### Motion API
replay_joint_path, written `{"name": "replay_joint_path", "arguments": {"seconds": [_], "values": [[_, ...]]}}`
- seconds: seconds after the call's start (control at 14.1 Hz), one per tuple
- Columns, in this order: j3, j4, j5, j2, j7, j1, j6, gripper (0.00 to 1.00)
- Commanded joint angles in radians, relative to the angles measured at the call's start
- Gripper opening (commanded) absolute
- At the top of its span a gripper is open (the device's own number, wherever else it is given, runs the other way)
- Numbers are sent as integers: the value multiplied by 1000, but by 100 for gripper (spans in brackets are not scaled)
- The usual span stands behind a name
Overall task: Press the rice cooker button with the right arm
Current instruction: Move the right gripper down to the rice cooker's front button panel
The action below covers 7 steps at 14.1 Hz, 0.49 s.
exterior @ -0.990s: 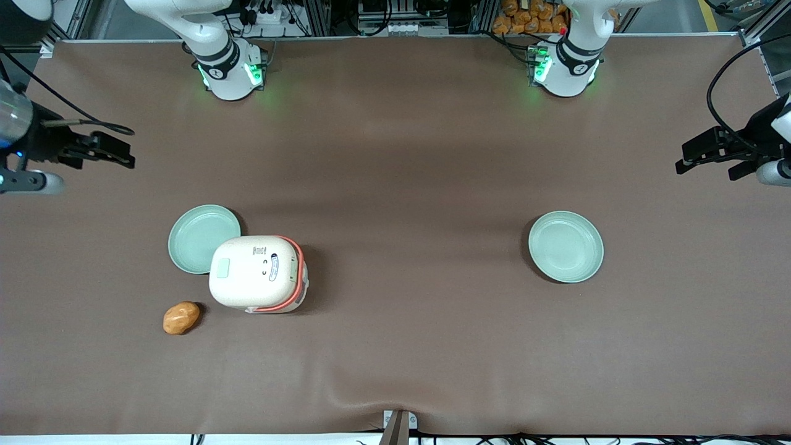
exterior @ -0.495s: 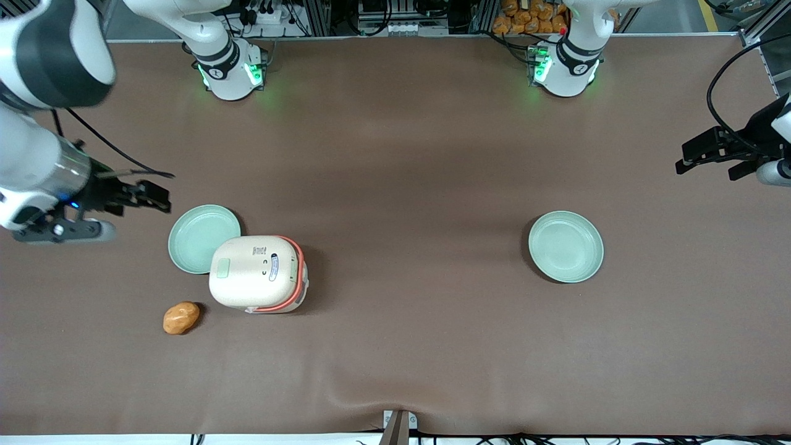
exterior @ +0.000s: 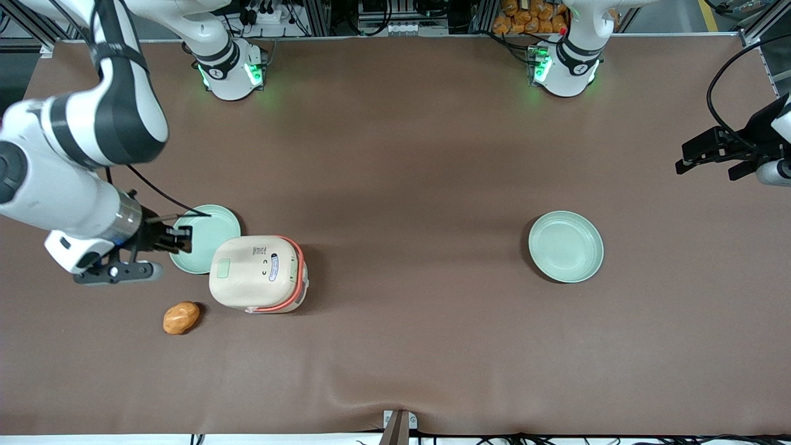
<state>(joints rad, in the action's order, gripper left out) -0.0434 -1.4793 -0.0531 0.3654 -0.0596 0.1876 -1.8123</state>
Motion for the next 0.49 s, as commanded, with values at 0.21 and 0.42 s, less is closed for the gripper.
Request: {"name": "replay_joint_path", "arguments": {"seconds": [0.21, 0.42], "values": [[-4, 4, -13, 78, 4, 18, -71, 2], [-6, -1, -82, 96, 12, 18, -71, 2]]}}
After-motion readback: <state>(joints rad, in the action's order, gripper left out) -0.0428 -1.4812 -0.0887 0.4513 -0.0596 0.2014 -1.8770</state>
